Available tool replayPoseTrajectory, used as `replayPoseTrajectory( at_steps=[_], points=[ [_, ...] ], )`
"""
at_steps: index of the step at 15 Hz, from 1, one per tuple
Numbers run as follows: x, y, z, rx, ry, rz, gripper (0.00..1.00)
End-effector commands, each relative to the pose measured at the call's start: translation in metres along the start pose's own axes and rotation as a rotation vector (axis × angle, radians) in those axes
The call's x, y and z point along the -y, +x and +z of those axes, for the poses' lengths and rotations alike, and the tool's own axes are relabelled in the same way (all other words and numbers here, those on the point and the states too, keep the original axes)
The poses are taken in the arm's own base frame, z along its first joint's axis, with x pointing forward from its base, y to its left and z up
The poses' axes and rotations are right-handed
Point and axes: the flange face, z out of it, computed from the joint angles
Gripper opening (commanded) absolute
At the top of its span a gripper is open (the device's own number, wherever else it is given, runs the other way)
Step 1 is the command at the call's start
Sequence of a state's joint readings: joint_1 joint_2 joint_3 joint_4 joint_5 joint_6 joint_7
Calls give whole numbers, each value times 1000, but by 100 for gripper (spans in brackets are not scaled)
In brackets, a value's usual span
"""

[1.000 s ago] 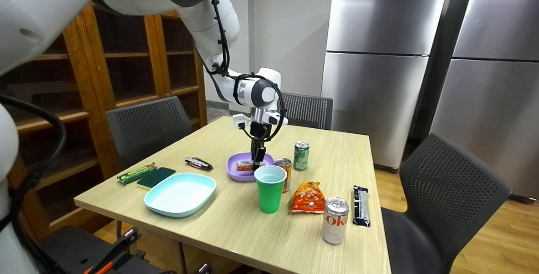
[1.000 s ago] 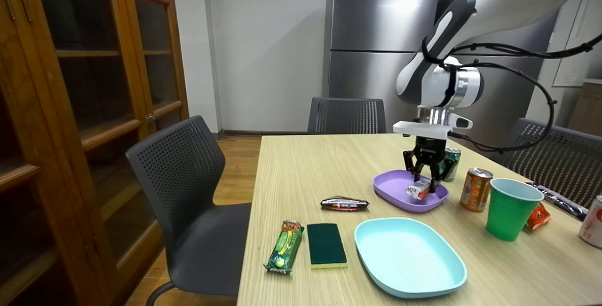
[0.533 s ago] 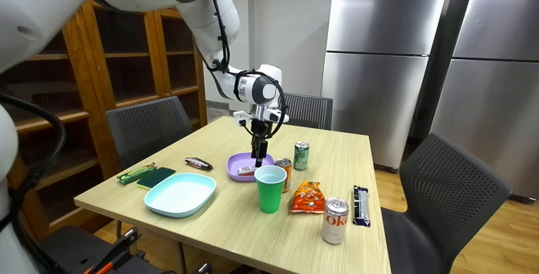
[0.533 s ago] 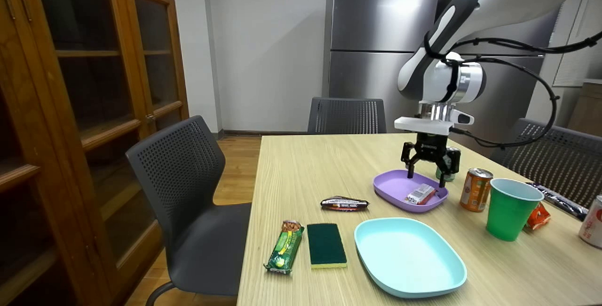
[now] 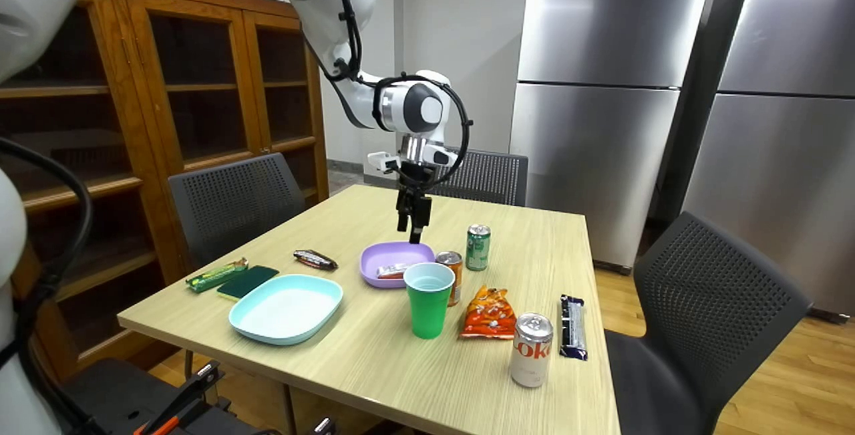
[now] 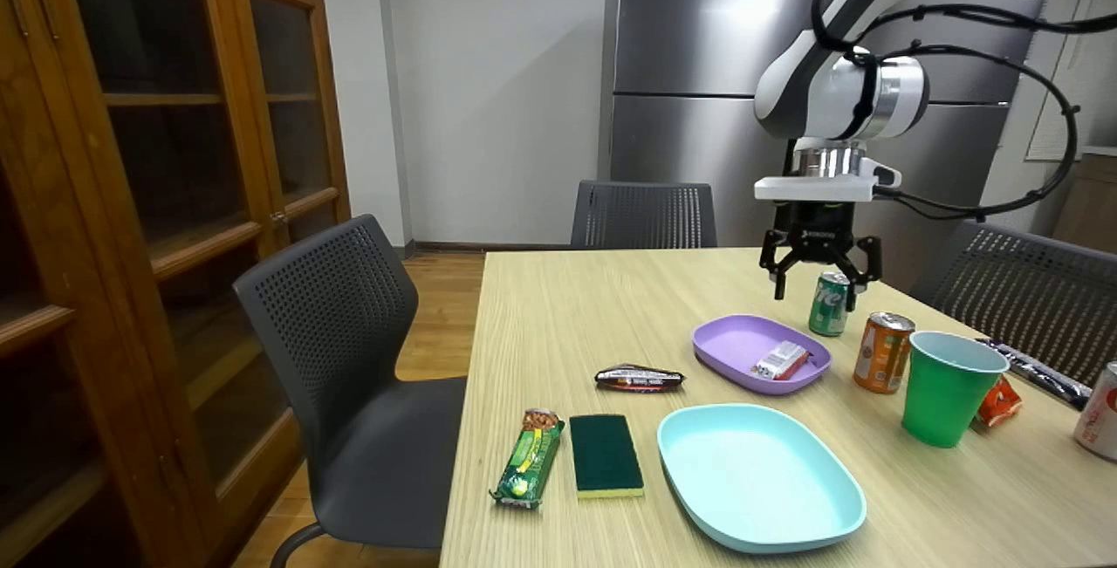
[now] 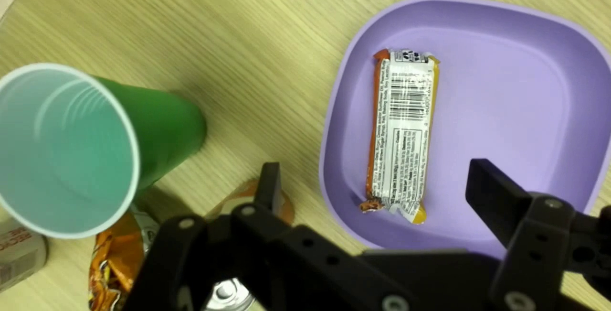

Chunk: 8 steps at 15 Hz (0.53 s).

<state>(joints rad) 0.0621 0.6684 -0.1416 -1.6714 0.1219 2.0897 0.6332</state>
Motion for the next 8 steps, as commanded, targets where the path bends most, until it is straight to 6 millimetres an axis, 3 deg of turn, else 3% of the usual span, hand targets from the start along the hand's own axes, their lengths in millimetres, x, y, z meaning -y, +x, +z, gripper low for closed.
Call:
replayPoseTrajectory(
  at_steps=[1, 8],
  points=[
    [-28, -9, -28, -20, -42, -106, 100],
    [-73, 7, -45, -84, -70, -304, 100]
  ],
)
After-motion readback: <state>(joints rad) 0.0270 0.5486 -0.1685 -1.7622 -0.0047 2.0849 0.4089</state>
